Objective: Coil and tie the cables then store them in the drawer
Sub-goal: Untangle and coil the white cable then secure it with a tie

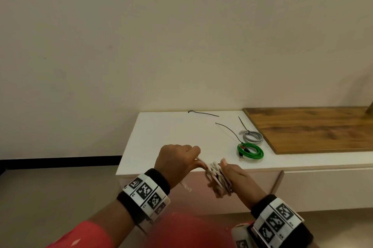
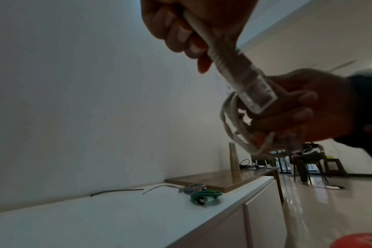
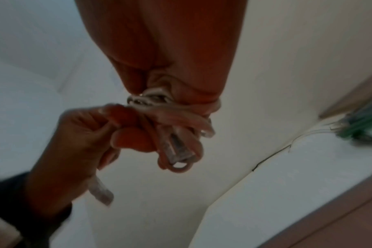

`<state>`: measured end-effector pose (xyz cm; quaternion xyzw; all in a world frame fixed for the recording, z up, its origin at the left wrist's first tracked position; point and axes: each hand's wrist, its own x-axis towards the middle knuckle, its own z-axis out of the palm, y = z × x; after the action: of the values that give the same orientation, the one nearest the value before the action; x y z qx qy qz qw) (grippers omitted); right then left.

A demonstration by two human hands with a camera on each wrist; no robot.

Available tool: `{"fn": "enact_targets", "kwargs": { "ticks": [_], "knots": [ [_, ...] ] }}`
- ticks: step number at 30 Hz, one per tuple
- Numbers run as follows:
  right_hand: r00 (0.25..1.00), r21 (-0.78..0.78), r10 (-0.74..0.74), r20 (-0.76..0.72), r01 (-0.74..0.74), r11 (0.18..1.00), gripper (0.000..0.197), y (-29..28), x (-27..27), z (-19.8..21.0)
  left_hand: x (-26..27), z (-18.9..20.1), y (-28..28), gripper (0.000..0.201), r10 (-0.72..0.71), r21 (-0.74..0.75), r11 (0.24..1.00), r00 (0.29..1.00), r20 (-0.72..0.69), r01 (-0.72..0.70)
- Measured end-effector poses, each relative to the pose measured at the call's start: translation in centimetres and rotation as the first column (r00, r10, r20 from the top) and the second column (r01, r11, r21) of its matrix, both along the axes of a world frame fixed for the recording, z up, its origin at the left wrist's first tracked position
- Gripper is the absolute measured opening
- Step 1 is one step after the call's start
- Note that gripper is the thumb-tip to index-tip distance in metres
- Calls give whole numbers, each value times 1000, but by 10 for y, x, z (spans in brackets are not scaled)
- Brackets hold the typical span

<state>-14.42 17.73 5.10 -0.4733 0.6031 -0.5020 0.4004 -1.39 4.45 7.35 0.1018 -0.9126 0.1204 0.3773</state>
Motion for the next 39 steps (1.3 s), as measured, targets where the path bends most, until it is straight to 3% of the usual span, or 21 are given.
{"fn": "enact_targets", "kwargs": {
  "ticks": [2, 4, 6, 8, 10, 12, 14, 15, 19, 21, 24, 26, 29, 33, 35, 37, 39],
  "knots": [
    [994, 16, 75, 74, -76, 997, 66, 0, 1, 1, 0, -1, -2, 48, -19, 112, 994, 1000, 9, 18],
    [978, -14, 156, 136, -155, 988, 57, 1, 1, 2, -1, -3, -2, 48, -42, 220, 975, 999, 15, 38],
    [955, -30, 186, 231, -184, 982, 53, 3, 2, 6, -1, -6, -4, 46, -120, 387, 914, 992, -37, 125],
    [901, -88, 199, 386, -179, 980, 50, 4, 4, 9, -3, -9, -4, 38, -226, 660, 706, 965, -136, 258],
    [806, -139, 219, 549, -170, 976, 46, 3, 5, 10, -4, -10, -1, 28, -273, 785, 502, 927, -256, 364],
    [620, -204, 299, 725, -221, 953, 39, 0, 4, 6, -5, -12, 3, 24, -275, 798, 422, 900, -340, 430],
    [416, -343, 440, 796, -290, 894, 39, -3, 8, 7, -7, -18, 11, 29, -256, 791, 401, 885, -388, 462],
    [359, -399, 479, 801, -274, 875, 43, -4, 12, 10, -8, -24, 16, 32, -231, 788, 419, 892, -388, 451],
    [260, -514, 545, 797, -181, 839, 48, -10, 25, 16, -7, -43, 41, 31, -166, 726, 550, 906, -390, 414],
    [228, -497, 512, 828, -122, 859, 47, -12, 28, 15, -6, -44, 46, 36, -148, 696, 590, 903, -404, 409],
    [233, -425, 418, 878, -20, 905, 42, -14, 28, 13, -6, -39, 44, 26, -138, 748, 512, 900, -414, 423],
    [249, -370, 347, 904, 52, 928, 39, -16, 22, 9, -10, -39, 45, 32, -165, 814, 371, 894, -417, 448],
    [206, -403, 380, 902, 79, 912, 44, -17, 12, 4, -15, -34, 52, 35, -176, 888, 65, 881, -439, 455],
    [213, -405, 376, 902, 115, 907, 40, -14, 8, 5, -18, -29, 55, 37, -148, 904, -56, 892, -428, 424],
    [263, -307, 245, 933, 227, 924, 35, -12, 9, 11, -19, -25, 57, 38, -112, 887, -184, 887, -447, 424],
    [294, -204, 109, 950, 318, 926, 46, -9, 10, 18, -18, -22, 59, 35, -74, 855, -296, 882, -466, 427],
    [315, -151, 33, 948, 357, 922, 50, -8, 11, 21, -18, -21, 61, 40, -45, 843, -336, 887, -460, 420]
  ]
}}
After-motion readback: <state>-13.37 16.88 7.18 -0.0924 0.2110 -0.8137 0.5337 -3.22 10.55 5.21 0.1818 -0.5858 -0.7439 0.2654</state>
